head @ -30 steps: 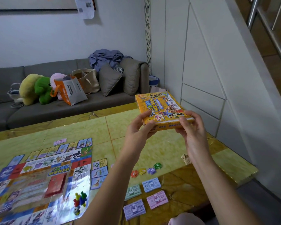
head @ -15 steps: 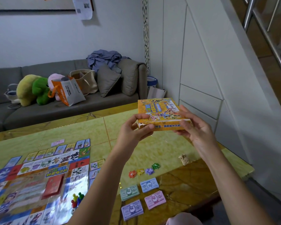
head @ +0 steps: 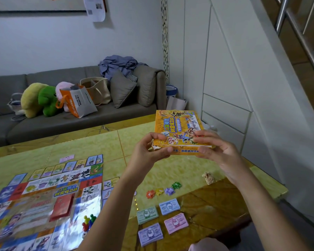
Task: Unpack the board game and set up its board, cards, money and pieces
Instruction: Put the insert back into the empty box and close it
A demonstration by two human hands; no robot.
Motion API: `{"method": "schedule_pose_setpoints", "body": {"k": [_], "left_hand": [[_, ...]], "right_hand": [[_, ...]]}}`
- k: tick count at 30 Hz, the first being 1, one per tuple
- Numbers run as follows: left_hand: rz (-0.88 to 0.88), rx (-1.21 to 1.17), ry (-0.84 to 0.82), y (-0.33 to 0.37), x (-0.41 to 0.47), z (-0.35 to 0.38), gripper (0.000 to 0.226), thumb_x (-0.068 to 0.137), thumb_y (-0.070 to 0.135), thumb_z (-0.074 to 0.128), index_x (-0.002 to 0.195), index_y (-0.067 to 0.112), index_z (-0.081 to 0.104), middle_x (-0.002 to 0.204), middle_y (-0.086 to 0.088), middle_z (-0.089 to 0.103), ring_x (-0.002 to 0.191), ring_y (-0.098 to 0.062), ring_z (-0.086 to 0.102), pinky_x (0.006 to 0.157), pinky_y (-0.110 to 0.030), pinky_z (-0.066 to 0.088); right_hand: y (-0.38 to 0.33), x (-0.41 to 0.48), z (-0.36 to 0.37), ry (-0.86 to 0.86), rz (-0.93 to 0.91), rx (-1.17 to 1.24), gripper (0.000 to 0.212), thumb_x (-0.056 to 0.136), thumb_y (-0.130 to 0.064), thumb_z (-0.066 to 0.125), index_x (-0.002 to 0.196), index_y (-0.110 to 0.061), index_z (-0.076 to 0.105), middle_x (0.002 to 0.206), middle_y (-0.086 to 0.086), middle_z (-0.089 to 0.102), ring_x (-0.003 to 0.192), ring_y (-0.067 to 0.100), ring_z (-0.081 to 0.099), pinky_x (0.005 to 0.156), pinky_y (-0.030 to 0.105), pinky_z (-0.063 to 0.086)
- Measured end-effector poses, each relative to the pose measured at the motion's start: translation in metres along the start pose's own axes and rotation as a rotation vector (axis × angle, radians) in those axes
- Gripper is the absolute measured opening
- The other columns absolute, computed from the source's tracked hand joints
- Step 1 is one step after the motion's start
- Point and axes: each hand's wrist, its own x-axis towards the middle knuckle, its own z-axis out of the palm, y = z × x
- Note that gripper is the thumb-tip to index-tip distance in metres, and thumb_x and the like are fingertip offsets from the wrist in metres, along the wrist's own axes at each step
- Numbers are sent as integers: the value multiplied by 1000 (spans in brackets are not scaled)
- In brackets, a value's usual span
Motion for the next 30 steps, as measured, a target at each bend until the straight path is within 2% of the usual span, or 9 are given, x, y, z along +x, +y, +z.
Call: {"method": "schedule_pose_setpoints", "body": {"k": [6,10,13,16,18,20,22,26,30], "left_hand": [[-87,-82,-88,-2,-2,-12,35,69,13,70,103,17,65,95,-7,68,89,-19,68,80,-26,56],[-150,-133,-149,1,-5,-21,39,73,10,64,111,16,63,99,-7,72,93,-21,69,82,-25,56],[-146,-124,-107,0,-5,-23,35,73,13,63,109,14,65,98,-7,73,92,-20,69,80,-25,57],[-134,-125,-46,-3,-4,-24,33,73,13,64,106,14,67,97,-7,73,91,-21,69,80,-26,57],[-119,-138,4,-7,-3,-25,34,73,13,64,107,13,67,95,-7,74,89,-20,70,81,-27,58],[-121,-137,41,-12,-2,-28,34,72,15,65,106,12,67,93,-9,74,86,-20,70,79,-27,58],[-144,-114,57,-16,-2,-33,30,71,19,66,101,12,68,91,-9,74,83,-18,70,77,-27,59],[-188,-103,92,-22,1,-44,24,71,26,66,88,8,64,82,-6,72,77,-17,70,69,-26,59],[-162,-92,218,-26,11,-52,27,70,28,68,89,8,66,78,-5,73,72,-18,70,62,-24,58]], "right_hand": [[3,3,1,77,-40,-9,43,61,-46,83,93,-19,77,111,-4,68,99,17,68,68,32,60],[8,4,0,92,0,21,47,56,-49,85,91,-19,77,110,0,69,96,22,69,65,31,59],[11,4,2,74,9,29,43,58,-46,85,90,-18,77,111,0,69,96,22,69,65,31,59],[13,6,7,77,12,29,19,69,-28,77,86,-21,78,108,-3,69,96,19,69,65,30,59],[15,8,12,95,2,13,16,71,-20,71,85,-23,78,106,-3,69,88,24,70,63,30,60],[18,9,16,99,-16,-15,17,72,-20,70,85,-27,77,105,-4,69,74,31,71,61,29,59],[22,9,20,81,-23,-30,16,73,-22,71,85,-29,77,105,-3,69,69,33,70,60,29,59],[36,16,26,37,-1,-57,18,72,-24,72,88,-19,76,105,-1,67,85,25,70,65,35,60],[43,31,41,64,-19,-67,13,76,-19,69,87,-17,74,103,-1,67,91,20,68,67,36,60]]}}
